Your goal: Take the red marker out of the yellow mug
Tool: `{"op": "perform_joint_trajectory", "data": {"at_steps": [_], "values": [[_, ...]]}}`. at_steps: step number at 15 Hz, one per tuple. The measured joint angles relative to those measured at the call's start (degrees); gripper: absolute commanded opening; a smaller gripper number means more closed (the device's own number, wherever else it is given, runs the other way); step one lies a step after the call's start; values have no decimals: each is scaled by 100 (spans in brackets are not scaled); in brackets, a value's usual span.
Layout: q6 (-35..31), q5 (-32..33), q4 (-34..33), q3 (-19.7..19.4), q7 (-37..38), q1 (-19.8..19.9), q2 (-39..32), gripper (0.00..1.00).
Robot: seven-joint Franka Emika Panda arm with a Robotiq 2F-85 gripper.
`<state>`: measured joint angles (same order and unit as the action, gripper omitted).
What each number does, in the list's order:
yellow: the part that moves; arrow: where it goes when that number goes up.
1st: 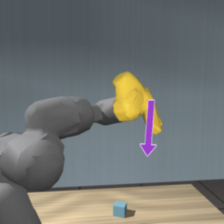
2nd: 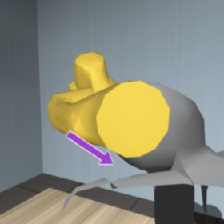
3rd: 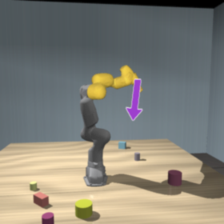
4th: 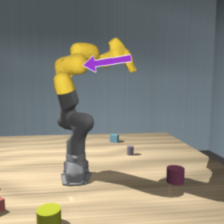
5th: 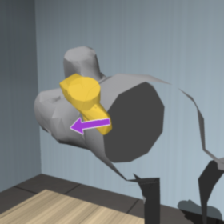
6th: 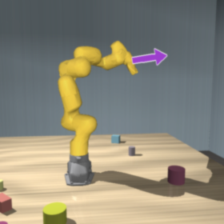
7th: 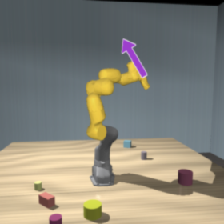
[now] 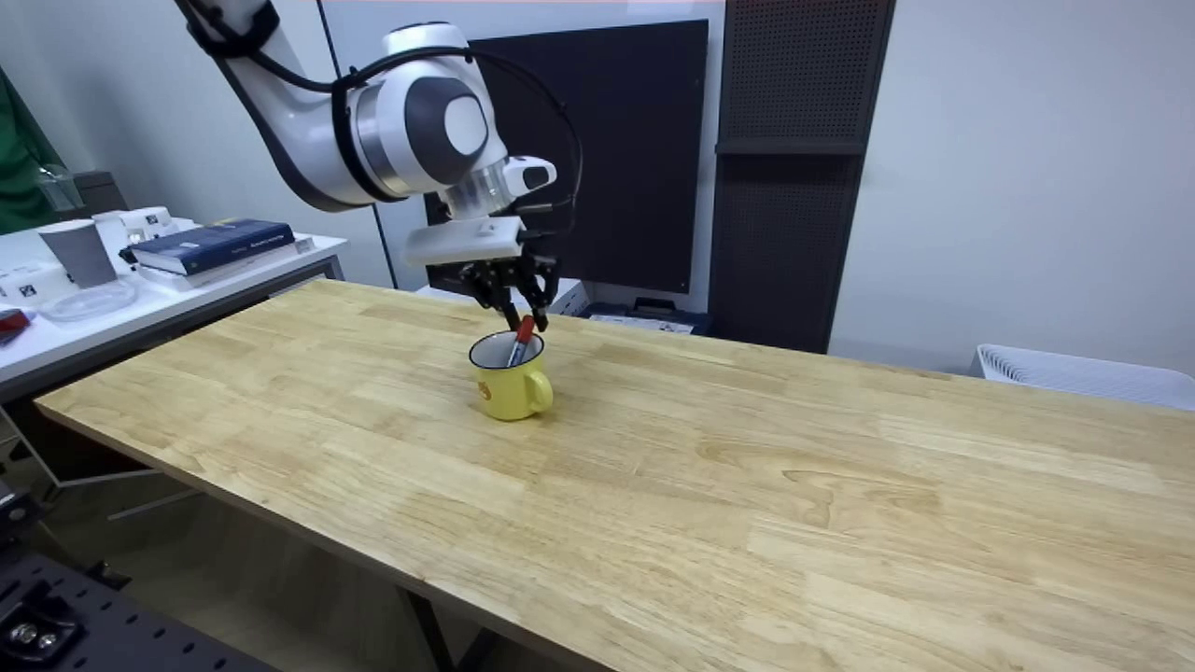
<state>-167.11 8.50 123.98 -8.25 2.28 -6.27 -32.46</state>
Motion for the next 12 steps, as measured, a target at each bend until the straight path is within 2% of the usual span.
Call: {"op": "perform_joint_trajectory", "data": {"at_steps": [2, 3, 12], "values": [[0, -81, 40, 0, 1, 3, 56, 2], [0, -101, 81, -1, 8, 5, 108, 6], [-3, -124, 630, -73, 47, 6, 744, 6]]}}
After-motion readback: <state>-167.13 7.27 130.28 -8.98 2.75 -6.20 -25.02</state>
